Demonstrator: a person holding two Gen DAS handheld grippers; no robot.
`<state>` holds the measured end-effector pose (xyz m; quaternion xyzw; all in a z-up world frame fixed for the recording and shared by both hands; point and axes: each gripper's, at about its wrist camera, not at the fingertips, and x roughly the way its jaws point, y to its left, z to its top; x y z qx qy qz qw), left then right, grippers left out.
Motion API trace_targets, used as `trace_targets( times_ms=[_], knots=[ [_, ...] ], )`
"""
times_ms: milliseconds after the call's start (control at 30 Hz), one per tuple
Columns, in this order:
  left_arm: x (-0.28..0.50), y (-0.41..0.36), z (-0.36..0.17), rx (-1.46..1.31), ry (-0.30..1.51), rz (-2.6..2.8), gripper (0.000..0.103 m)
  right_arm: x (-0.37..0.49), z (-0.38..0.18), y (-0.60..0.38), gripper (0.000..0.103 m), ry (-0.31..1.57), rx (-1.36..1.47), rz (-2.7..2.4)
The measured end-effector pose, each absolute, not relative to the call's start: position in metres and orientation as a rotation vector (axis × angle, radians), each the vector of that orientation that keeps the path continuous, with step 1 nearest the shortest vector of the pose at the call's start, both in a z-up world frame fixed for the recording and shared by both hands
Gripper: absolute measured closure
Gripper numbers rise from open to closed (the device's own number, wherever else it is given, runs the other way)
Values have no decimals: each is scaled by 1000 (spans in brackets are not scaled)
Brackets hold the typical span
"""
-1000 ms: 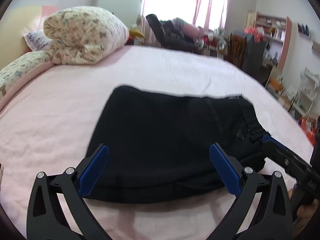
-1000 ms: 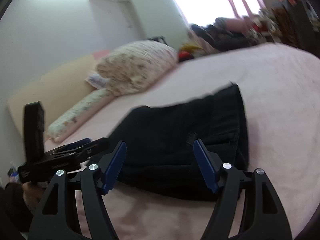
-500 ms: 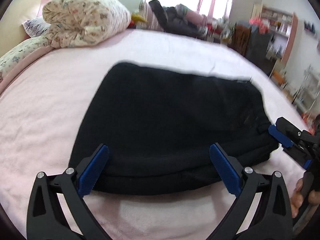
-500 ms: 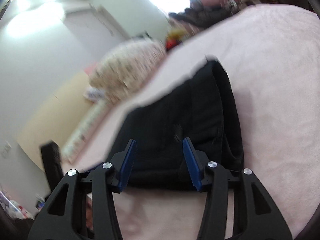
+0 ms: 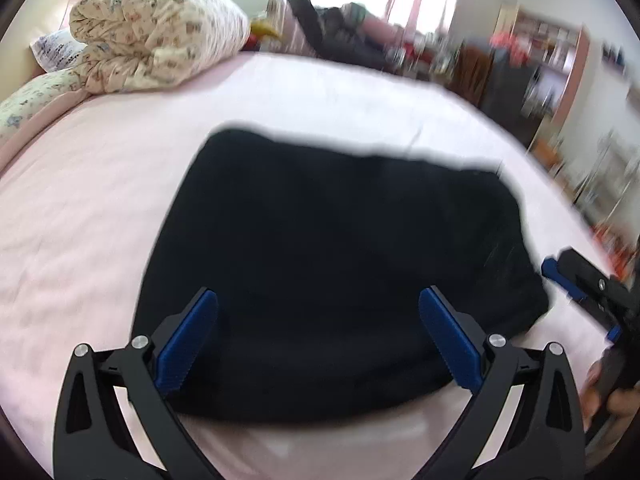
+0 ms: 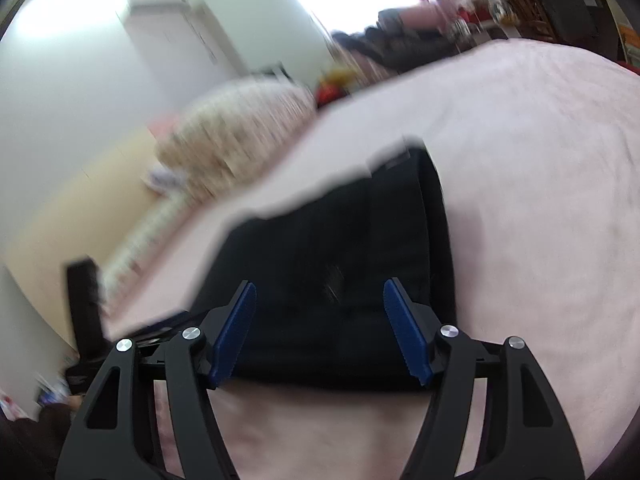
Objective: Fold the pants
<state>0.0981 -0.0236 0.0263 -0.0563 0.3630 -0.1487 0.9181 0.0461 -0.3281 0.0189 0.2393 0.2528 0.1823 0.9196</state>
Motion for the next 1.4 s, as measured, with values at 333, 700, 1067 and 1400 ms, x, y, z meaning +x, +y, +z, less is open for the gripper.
trace_targets(
  times_ms=[333, 700, 1067, 1400],
  knots=[
    [222, -25, 69, -423, 850, -520, 2, 89, 48, -315, 23, 522, 304, 376],
    [301, -20, 6, -526, 1017, -288, 11, 128, -6, -307, 23, 790, 324, 338],
    [164, -13, 64, -272, 795, -543, 2, 68, 38, -270, 23, 663, 64, 470],
    [108, -29, -9, -6, 907, -318, 2, 57, -9, -237, 23, 822, -63, 486]
  ],
)
